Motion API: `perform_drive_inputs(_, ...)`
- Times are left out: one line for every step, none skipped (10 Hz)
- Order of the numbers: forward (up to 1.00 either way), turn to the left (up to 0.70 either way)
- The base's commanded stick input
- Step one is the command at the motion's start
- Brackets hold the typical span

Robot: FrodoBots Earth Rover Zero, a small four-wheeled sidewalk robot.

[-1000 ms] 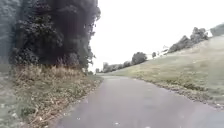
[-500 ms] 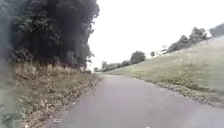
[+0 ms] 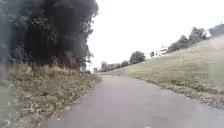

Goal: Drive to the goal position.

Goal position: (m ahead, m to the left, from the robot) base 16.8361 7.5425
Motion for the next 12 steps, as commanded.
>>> perform_drive_inputs(0.45, -0.01)
perform_drive_inputs(0.45, 0.00)
perform_drive_inputs(0.45, 0.00)
perform_drive_inputs(0.45, 0.00)
perform_drive_inputs(0.45, 0.00)
perform_drive_inputs(0.45, 0.00)
perform_drive_inputs(0.45, 0.00)
perform_drive_inputs(0.45, 0.00)
perform_drive_inputs(0.45, 0.00)
perform_drive_inputs(0.45, 0.00)
perform_drive_inputs(0.45, 0.00)
perform_drive_inputs(0.45, 0.00)
